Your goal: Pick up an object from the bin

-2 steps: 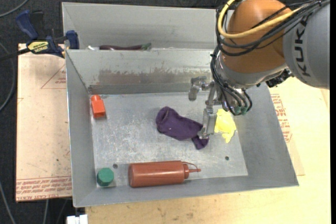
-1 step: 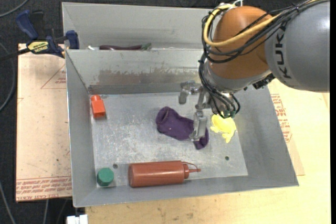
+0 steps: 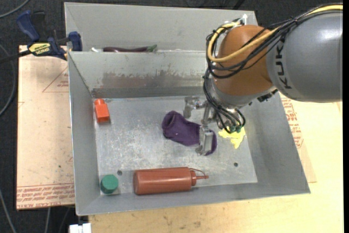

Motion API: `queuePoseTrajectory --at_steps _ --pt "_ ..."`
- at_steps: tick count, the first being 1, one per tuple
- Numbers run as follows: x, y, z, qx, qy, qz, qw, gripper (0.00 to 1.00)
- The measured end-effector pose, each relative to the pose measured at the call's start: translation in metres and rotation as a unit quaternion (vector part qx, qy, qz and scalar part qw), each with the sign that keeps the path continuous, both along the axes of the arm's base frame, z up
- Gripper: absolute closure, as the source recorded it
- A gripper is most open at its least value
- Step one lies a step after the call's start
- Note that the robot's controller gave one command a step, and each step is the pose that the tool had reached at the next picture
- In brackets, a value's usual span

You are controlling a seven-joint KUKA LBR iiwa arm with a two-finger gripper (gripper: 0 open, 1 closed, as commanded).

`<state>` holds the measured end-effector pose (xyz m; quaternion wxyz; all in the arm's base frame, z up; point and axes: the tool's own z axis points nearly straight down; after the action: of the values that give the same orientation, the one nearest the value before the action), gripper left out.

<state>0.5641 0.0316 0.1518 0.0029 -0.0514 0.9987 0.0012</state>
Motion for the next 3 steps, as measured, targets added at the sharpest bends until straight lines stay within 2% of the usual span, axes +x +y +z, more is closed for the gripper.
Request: queuePoseTrajectory --at_steps 1,2,3 --pt "0.006 -0.004 -0.049 -0.001 -0.0006 0.084 0.9965 1.00" --pt "0.006 -0.004 -0.049 -0.001 -0.0006 0.084 0.9965 1.00" --pt "-0.031 0.014 0.011 0.000 -0.0020 0.114 0.9934 0.00"
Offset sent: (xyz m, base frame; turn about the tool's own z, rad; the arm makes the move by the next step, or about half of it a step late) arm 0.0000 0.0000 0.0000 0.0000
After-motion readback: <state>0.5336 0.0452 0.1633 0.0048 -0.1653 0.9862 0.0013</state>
